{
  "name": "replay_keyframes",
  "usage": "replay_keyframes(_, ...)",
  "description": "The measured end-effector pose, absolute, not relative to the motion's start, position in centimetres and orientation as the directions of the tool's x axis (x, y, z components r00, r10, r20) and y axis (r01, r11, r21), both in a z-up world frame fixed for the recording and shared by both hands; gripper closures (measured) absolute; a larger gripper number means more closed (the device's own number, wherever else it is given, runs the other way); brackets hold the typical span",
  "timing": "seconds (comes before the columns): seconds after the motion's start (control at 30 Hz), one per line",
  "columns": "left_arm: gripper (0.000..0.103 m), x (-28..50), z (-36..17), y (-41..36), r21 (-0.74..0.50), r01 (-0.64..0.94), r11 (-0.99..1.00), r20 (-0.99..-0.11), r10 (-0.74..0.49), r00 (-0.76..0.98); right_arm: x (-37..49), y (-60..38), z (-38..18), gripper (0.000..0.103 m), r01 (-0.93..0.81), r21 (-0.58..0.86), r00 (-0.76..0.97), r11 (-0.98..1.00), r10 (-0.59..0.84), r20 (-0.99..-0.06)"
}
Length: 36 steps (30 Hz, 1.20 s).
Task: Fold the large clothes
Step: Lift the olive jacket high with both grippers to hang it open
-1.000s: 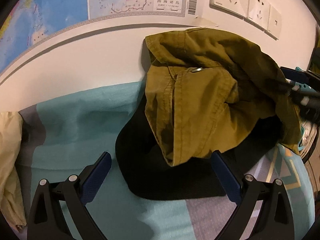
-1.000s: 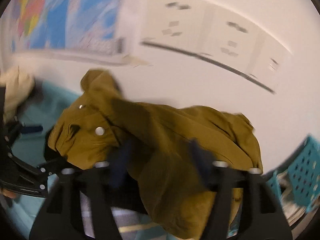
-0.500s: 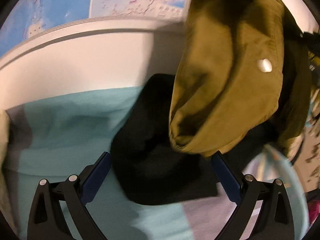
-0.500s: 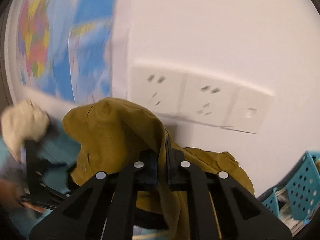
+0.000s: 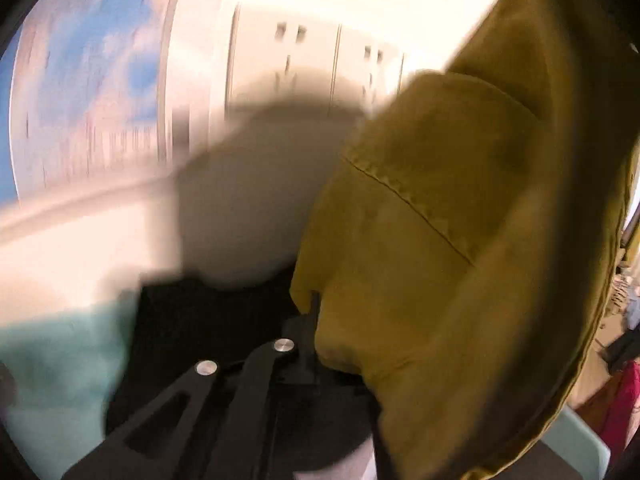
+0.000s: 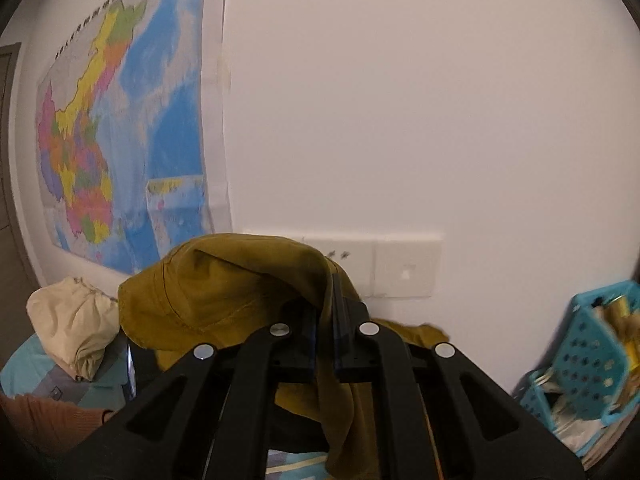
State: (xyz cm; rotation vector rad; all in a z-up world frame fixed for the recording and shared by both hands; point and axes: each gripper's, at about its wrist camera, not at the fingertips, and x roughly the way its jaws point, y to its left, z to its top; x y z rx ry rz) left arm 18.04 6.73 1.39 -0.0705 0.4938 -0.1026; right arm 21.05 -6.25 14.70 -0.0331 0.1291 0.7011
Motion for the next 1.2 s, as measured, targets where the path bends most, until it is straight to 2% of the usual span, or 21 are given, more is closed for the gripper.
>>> replay_keyframes(0.1, 0.103, 17.0, 6.8, 7.1, -0.078, 0.069, 0.995, -0.342, -0.091, 0.935, 18.0, -9.3, 18.7, 0.099, -0.613, 0.004, 0.790, 0.790, 0.612, -0.040)
replay_keyframes(0.17, 0.103, 16.7, 11.3, 7.2, -0.089, 0.091, 0.992, -0.301, -0.113, 0.947, 15.5, -11.2, 21.7, 0.100, -0.619, 0.008, 0.784, 0.785, 0.618, 0.047)
replay_keyframes(0.3, 0.103, 14.5, 19.5, 7.8, -0.099, 0.071, 0.993, -0.153, -0.086, 0.984, 8.6, -13.7, 27.5, 0.100, -0.613, -0.058, 0.762, 0.788, 0.609, 0.218)
replay_keyframes(0.47, 0.103, 6.4, 27.8, 9.6, -0.045, 0.021, 0.999, 0.103, -0.016, 0.995, 1.3, -16.7, 30.5, 0.100, -0.589, -0.115, 0.741, 0.800, 0.591, 0.319)
replay_keyframes(0.6, 0.103, -2.0, 32.3, 11.6, 0.001, -0.065, 0.998, 0.215, 0.063, 0.975, -3.4, -20.0, 30.4, 0.100, -0.650, -0.084, 0.679, 0.755, 0.627, 0.381)
replay_keyframes(0.77, 0.102, -13.5, 32.9, 14.6, 0.088, -0.161, 0.983, 0.255, 0.134, 0.958, -8.4, -21.2, 27.1, 0.100, -0.748, -0.104, 0.575, 0.656, 0.718, 0.393)
replay_keyframes(0.93, 0.102, -24.1, 33.7, 13.1, 0.211, -0.331, 0.920, 0.304, 0.261, 0.916, -12.1, -20.5, 24.5, 0.100, -0.857, -0.118, 0.428, 0.502, 0.820, 0.380)
replay_keyframes(1.07, 0.102, -27.7, 35.3, 13.1, 0.272, -0.429, 0.861, 0.293, 0.350, 0.890, -11.8, -18.5, 23.8, 0.100, -0.899, -0.120, 0.353, 0.422, 0.858, 0.372)
replay_keyframes(1.13, 0.102, -27.0, 35.2, 13.7, 0.296, -0.477, 0.827, 0.262, 0.410, 0.874, -8.8, -15.7, 23.5, 0.100, -0.919, -0.078, 0.347, 0.387, 0.886, 0.309)
replay_keyframes(1.2, 0.101, -24.0, 34.0, 15.6, 0.333, -0.503, 0.798, 0.165, 0.476, 0.864, -4.9, -12.2, 22.7, 0.100, -0.933, -0.018, 0.346, 0.359, 0.911, 0.223)
